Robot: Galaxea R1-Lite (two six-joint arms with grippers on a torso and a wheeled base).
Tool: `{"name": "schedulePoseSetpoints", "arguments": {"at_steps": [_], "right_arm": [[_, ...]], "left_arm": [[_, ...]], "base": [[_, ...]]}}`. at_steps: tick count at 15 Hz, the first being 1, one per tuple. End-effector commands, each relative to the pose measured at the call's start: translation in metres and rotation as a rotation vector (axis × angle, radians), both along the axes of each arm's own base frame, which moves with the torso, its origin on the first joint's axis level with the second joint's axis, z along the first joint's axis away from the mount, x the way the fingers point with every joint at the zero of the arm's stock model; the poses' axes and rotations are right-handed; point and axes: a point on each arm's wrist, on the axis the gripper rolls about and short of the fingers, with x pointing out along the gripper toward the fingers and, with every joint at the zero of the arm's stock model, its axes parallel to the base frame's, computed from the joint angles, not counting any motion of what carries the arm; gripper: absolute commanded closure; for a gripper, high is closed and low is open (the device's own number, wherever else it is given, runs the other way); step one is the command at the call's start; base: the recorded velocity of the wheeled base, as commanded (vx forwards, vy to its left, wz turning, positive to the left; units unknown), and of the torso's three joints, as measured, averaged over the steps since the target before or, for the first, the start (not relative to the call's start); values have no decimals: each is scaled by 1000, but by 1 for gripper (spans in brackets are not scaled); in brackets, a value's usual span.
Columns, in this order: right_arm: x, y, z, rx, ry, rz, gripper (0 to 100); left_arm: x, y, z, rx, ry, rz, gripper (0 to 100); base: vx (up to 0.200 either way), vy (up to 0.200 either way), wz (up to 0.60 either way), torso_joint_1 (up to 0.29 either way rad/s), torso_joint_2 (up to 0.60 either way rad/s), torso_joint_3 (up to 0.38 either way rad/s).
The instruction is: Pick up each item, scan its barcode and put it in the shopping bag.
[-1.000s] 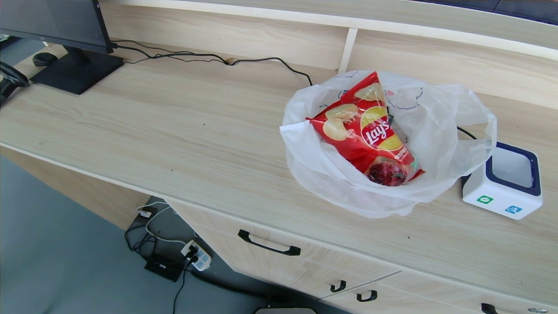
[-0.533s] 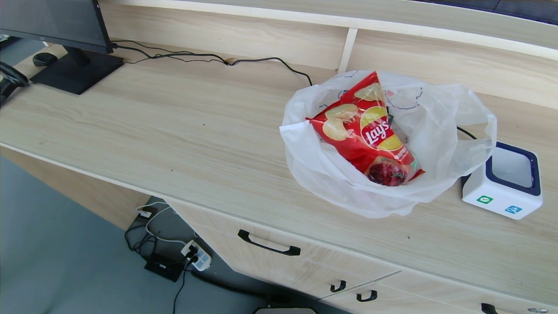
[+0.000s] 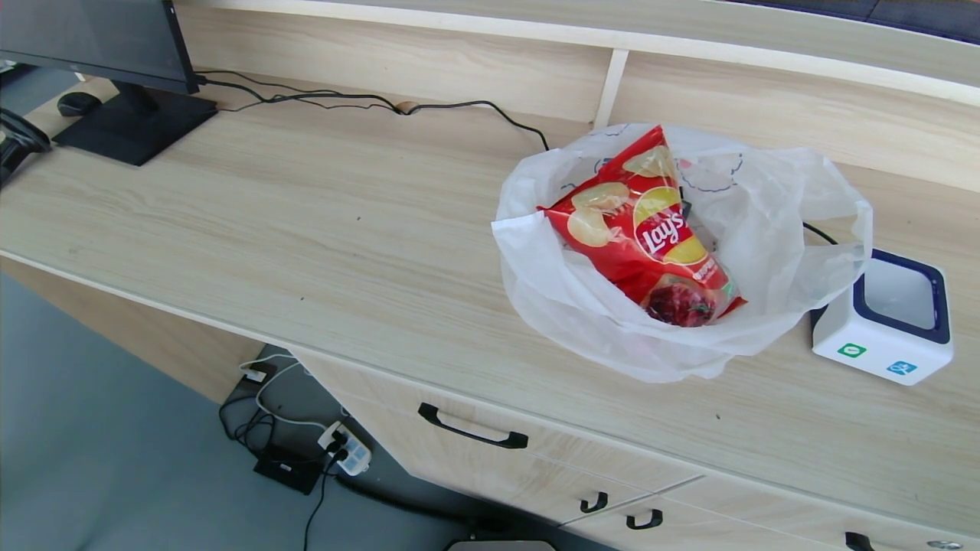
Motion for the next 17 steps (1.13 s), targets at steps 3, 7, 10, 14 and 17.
{"name": "schedulePoseSetpoints", "arguments": {"at_steps": [3, 7, 10, 14, 17], "right_arm": [[0, 0, 0, 0, 2, 0, 0], [0, 0, 0, 0, 2, 0, 0], [0, 0, 0, 0, 2, 0, 0], [0, 0, 0, 2, 2, 0, 0], [0, 0, 0, 3, 1, 0, 0]], "left_arm": [[0, 0, 0, 0, 0, 0, 0], [0, 0, 0, 0, 0, 0, 0], [0, 0, 0, 0, 0, 0, 0], [0, 0, 0, 0, 0, 0, 0], [0, 0, 0, 2, 0, 0, 0]], "base": [[0, 0, 0, 0, 0, 0], [0, 0, 0, 0, 0, 0], [0, 0, 0, 0, 0, 0], [0, 0, 0, 0, 0, 0], [0, 0, 0, 0, 0, 0]]}}
